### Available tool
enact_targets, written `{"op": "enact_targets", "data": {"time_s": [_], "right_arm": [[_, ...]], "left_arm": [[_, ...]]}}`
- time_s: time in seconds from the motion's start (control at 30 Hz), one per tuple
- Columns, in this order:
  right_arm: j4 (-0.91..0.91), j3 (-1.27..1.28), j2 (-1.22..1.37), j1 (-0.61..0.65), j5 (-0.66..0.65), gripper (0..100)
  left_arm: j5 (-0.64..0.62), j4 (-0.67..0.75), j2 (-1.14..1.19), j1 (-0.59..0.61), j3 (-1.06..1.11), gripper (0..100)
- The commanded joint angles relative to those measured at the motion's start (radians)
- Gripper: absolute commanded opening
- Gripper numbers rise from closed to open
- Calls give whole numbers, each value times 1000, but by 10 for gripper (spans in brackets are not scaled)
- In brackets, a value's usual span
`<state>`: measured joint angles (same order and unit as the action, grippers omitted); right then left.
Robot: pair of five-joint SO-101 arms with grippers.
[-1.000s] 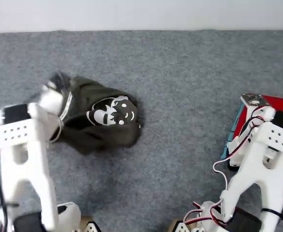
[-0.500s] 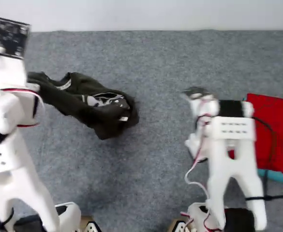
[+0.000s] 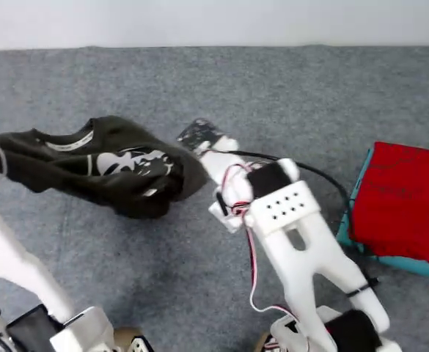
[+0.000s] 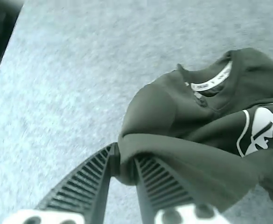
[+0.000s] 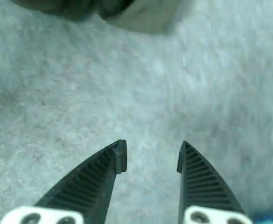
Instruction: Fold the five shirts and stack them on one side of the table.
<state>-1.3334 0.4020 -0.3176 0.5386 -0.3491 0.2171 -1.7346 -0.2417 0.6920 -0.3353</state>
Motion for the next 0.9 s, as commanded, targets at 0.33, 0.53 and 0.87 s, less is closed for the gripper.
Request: {"op": "enact_targets", "data": {"time_s": [0.33, 0.53, 0.87], "right_arm": [[30, -534, 513, 160, 9, 191], [51, -730, 783, 182, 8, 190], [143, -1415, 1228, -5, -68, 113]], "left_arm": [[0, 26, -6, 91, 15, 6], [-2, 23, -12, 92, 15, 6], [14, 18, -14, 175, 15, 6]]}}
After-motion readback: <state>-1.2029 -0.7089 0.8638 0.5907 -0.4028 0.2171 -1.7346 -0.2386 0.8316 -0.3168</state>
